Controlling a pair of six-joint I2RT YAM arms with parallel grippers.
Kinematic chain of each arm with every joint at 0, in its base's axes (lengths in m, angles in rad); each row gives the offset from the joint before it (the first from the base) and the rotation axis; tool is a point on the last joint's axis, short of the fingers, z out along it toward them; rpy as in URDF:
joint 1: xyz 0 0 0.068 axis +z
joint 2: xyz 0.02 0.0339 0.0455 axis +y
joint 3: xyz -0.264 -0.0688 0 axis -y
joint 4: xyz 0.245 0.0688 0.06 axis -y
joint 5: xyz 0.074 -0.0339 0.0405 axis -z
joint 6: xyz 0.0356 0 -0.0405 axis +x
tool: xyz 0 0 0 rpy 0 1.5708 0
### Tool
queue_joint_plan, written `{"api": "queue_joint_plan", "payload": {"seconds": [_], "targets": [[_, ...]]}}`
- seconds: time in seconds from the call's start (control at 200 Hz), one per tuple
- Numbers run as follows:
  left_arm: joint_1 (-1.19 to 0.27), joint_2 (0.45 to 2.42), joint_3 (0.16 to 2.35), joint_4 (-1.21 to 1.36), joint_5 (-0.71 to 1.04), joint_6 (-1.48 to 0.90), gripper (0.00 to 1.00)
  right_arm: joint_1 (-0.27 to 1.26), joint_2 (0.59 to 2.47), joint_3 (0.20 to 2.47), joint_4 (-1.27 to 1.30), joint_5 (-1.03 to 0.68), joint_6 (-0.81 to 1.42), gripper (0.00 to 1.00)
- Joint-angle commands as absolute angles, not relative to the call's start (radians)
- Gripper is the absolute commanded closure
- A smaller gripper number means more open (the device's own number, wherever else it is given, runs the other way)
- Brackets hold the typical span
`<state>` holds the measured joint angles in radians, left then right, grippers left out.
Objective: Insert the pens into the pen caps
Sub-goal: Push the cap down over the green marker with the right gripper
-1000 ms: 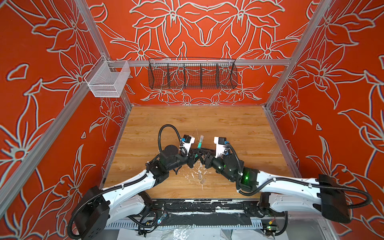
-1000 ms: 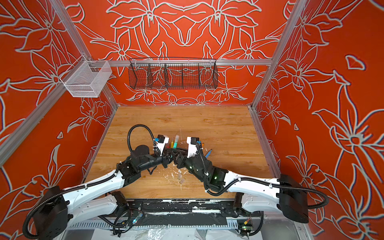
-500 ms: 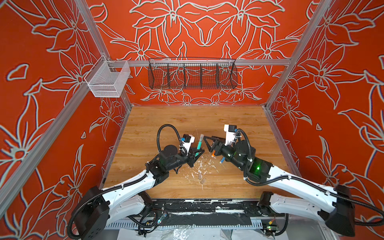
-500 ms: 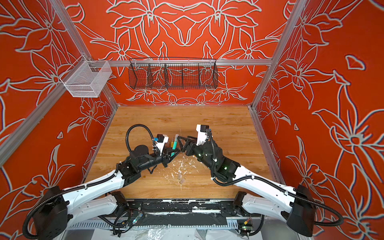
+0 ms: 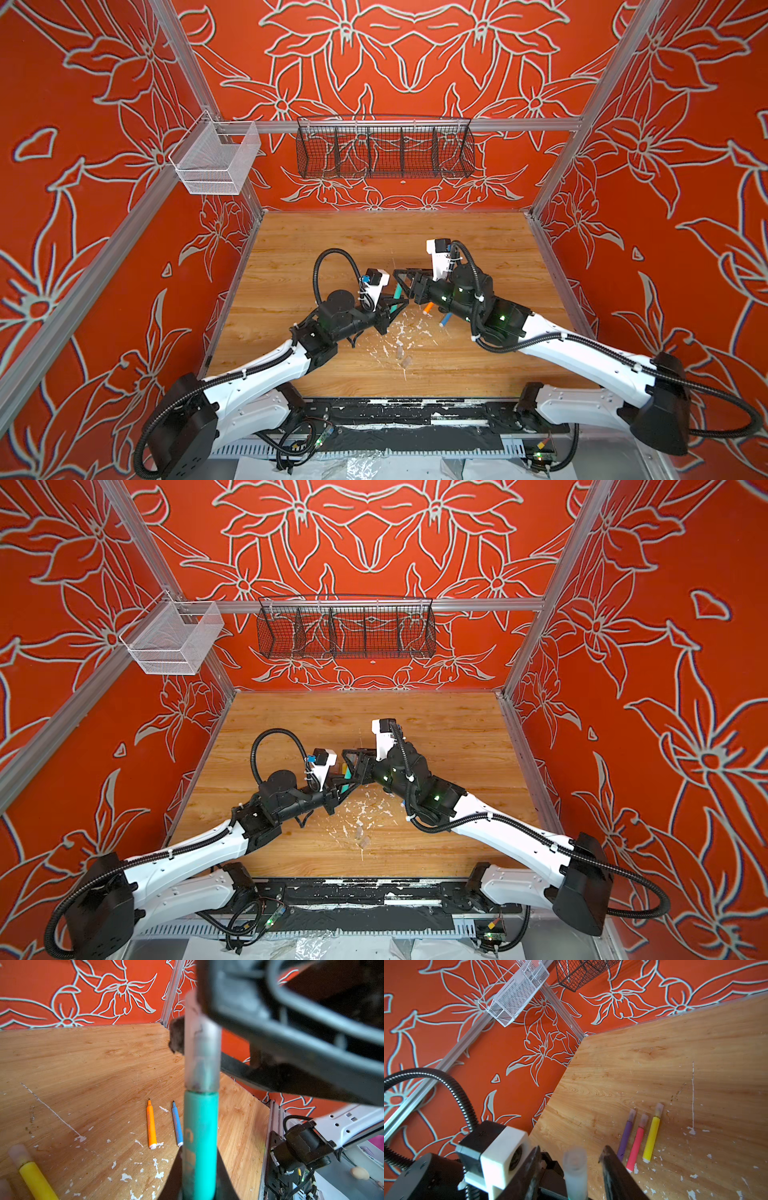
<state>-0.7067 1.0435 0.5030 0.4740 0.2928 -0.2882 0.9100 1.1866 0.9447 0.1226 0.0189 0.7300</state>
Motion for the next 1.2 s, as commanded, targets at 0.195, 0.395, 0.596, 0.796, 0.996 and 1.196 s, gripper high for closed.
{"api": "queue_joint_plan", "payload": {"seconds": [0.195, 0.395, 0.596, 0.796, 0.996, 1.196], "targets": [[-0.709, 1.023, 0.533, 0.499, 0.305, -0.273, 1.00, 0.899, 1.249, 1.042, 0.061, 0.009, 0.690, 0.54], [-0.710, 1.021, 0.532, 0.498, 0.301, -0.269, 1.00, 0.897, 1.283, 1.066, 0.040, 0.013, 0.681, 0.69], [-0.710, 1.028, 0.532, 0.500, 0.293, -0.272, 1.00, 0.899, 1.297, 1.060, 0.035, -0.012, 0.686, 0.98], [-0.710, 1.026, 0.559, 0.461, 0.254, -0.299, 1.00, 0.926, 1.295, 0.987, 0.065, -0.053, 0.717, 1.00], [-0.710, 0.996, 0.579, 0.450, 0.114, -0.302, 1.00, 0.990, 1.286, 0.935, 0.084, -0.069, 0.727, 1.00], [-0.709, 0.996, 0.697, 0.402, -0.035, -0.235, 1.00, 1.055, 1.260, 0.919, 0.082, -0.066, 0.722, 1.00]]}}
